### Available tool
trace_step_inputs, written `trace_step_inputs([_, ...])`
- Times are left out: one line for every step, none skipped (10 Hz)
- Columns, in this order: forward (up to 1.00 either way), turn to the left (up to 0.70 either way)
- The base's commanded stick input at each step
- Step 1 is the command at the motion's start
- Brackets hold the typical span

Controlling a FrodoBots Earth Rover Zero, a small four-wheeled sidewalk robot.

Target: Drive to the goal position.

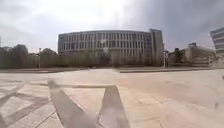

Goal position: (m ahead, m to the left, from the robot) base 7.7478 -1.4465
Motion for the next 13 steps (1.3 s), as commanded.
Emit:
trace_step_inputs([0.70,0.00])
trace_step_inputs([0.70,0.00])
trace_step_inputs([0.70,0.00])
trace_step_inputs([0.70,0.00])
trace_step_inputs([0.70,0.00])
trace_step_inputs([0.70,0.00])
trace_step_inputs([0.70,0.00])
trace_step_inputs([0.70,0.00])
trace_step_inputs([0.70,0.00])
trace_step_inputs([0.70,0.00])
trace_step_inputs([0.70,0.00])
trace_step_inputs([0.70,0.00])
trace_step_inputs([0.70,0.00])
